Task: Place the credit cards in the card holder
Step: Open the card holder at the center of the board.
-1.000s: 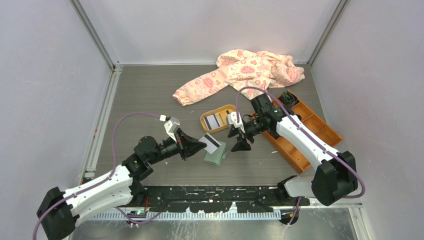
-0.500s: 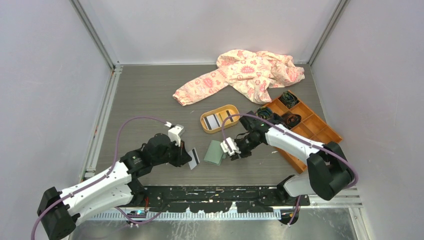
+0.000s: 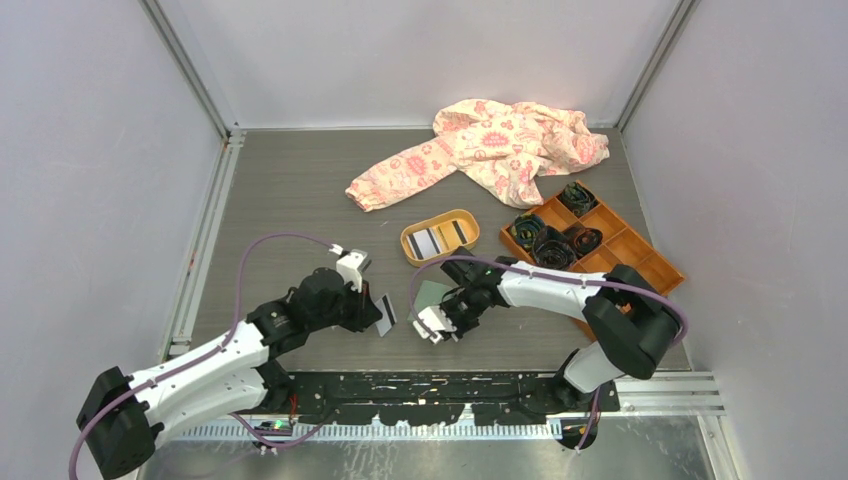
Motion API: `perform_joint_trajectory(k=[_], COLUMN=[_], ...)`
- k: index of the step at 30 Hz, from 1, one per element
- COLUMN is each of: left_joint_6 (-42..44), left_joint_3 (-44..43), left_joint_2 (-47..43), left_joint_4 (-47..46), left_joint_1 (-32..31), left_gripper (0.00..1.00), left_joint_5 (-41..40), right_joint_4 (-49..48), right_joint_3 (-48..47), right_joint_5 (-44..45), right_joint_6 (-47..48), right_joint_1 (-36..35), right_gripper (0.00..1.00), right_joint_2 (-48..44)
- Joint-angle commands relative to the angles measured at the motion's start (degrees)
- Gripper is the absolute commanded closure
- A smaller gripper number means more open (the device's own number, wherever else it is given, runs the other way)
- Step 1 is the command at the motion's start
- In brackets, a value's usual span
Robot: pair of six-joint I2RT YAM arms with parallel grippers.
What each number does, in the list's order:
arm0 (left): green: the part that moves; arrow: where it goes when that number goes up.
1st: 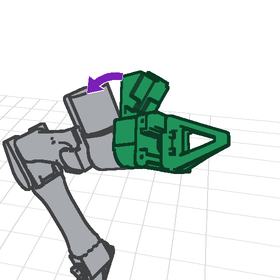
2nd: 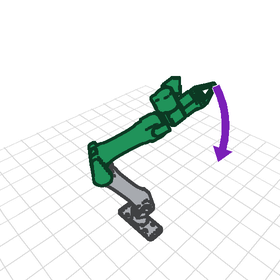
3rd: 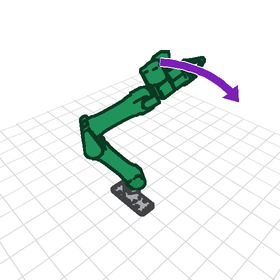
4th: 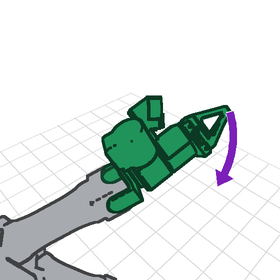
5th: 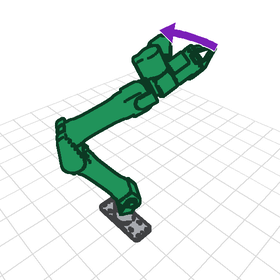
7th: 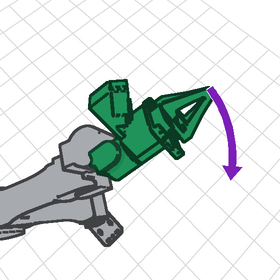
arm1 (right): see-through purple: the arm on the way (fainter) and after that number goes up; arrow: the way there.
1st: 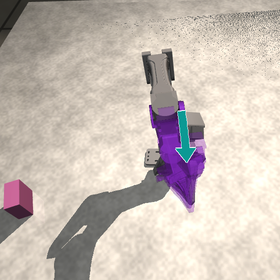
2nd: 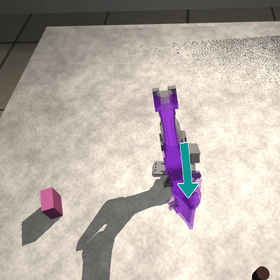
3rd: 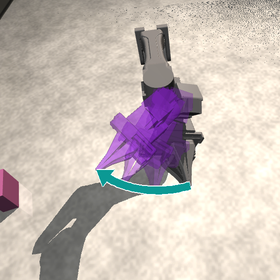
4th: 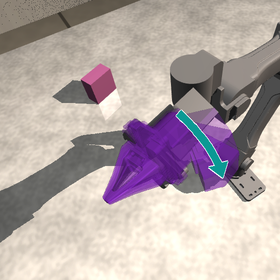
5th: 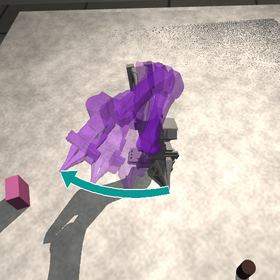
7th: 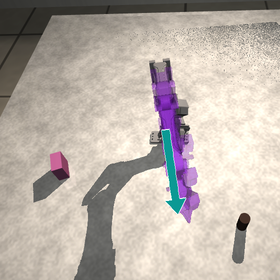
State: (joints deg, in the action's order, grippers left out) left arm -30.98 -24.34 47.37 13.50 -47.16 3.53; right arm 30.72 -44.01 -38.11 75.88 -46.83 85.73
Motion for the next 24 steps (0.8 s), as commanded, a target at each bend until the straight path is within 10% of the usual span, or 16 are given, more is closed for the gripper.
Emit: perform_joint_trajectory(k=[1,24], left_joint_6=[0.3,6.7], left_joint_3=[0.8,-7.1], left_joint_2=[-1.3,18.5], left_joint_4=[-4.5,-10.6], left_joint_1=[0.2,3.1], left_gripper=[1.0,1.0], left_joint_5=[-0.6,-0.5], right_joint_4=[-4.9,-22.5], right_joint_3=[-0.2,-3.0], right_joint_5=[4.4,11.4], right_joint_6=[-3.0,-31.5], right_joint_1=[-0.7,0.0], right_gripper=[0.86,0.78], right_joint_2=[-0.7,-1.2])
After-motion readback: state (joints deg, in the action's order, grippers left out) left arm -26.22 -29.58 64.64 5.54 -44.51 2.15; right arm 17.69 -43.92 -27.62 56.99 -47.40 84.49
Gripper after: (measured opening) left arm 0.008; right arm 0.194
